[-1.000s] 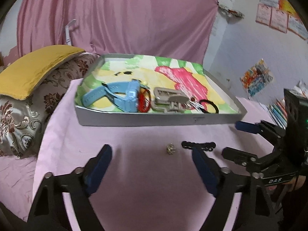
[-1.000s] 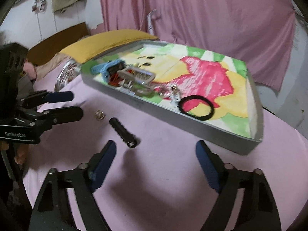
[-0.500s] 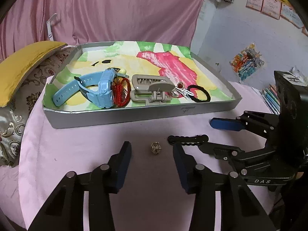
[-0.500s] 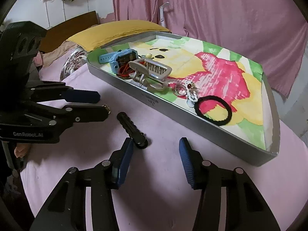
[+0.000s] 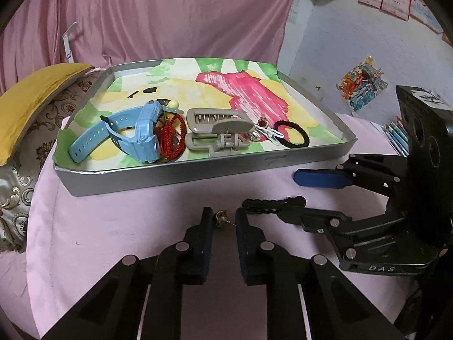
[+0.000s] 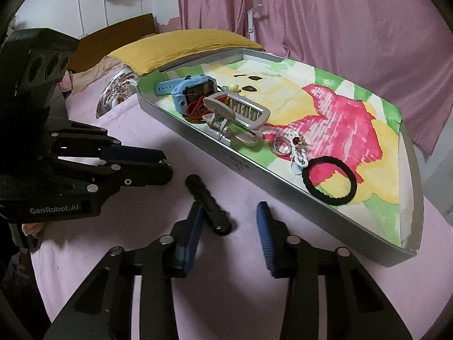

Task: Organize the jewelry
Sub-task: 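Grasp the black beaded bracelet with the right tool while the left grasps the gold charm, then carry the black bracelet and gold charm over the tray with both tools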

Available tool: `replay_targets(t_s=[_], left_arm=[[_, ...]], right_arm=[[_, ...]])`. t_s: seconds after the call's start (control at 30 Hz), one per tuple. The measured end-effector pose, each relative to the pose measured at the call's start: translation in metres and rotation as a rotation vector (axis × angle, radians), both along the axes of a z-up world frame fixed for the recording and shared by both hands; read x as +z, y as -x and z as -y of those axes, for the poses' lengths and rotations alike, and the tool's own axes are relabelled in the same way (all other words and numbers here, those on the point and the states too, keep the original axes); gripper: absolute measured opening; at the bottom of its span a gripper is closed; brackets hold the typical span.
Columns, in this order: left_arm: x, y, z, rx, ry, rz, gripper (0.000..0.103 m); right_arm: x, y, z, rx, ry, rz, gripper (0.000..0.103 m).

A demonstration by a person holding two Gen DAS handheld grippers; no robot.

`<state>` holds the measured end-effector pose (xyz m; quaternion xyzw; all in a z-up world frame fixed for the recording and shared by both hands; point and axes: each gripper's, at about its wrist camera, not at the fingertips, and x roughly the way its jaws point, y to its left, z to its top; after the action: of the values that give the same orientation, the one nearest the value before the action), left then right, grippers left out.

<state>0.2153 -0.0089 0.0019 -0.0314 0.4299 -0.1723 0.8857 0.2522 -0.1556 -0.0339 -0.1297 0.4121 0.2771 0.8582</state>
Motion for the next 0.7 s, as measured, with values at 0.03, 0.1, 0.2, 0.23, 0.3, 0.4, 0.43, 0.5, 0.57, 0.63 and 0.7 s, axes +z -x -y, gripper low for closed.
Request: replay_targets(t_s=[0.03, 0.1, 0.2, 0.23, 0.3, 0.4, 0.43, 0.5, 0.57, 0.63, 0.7], left_arm=[[0.0, 0.0, 0.0, 0.001, 0.0, 0.0, 0.014], [0.0, 0.001, -0.001, 0.003, 0.006, -0.001, 0.014], [0.0, 0.001, -0.002, 0.005, 0.011, -0.003, 0.014], [0.0, 0.002, -0.001, 0.007, 0.01, -0.002, 0.014], [0.0, 0.002, -0.001, 0.011, 0.008, -0.003, 0.014], [0.0, 0.002, -0.002, 0.023, -0.001, -0.004, 0.013], [0.0, 0.004, 0.0, 0.027, -0.013, -0.002, 0.013], [0.0, 0.006, 0.001, 0.026, -0.024, 0.001, 0.013], [0.0, 0.01, 0.003, 0.027, -0.032, 0.002, 0.013], [0.001, 0.013, 0.005, 0.025, -0.025, 0.003, 0.013], [0.001, 0.016, 0.007, 0.016, -0.013, 0.002, 0.009]], right_arm=[[0.0, 0.0, 0.0, 0.002, -0.002, 0.0, 0.023], [0.0, 0.0, 0.0, 0.009, -0.003, 0.0, 0.017], [0.0, 0.003, -0.002, 0.018, 0.004, 0.005, 0.013], [-0.001, 0.004, -0.002, 0.015, 0.007, 0.006, 0.013], [0.0, 0.007, 0.0, 0.006, 0.009, 0.007, 0.013], [0.0, 0.015, 0.004, -0.009, 0.03, 0.012, 0.013], [0.001, 0.016, 0.006, -0.013, 0.029, 0.009, 0.013], [0.001, 0.019, 0.009, -0.022, 0.026, 0.002, 0.013], [0.001, 0.022, 0.015, -0.054, 0.015, -0.003, 0.013], [0.001, 0.026, 0.02, -0.08, 0.001, 0.001, 0.013], [0.001, 0.028, 0.024, -0.101, -0.016, 0.004, 0.013]])
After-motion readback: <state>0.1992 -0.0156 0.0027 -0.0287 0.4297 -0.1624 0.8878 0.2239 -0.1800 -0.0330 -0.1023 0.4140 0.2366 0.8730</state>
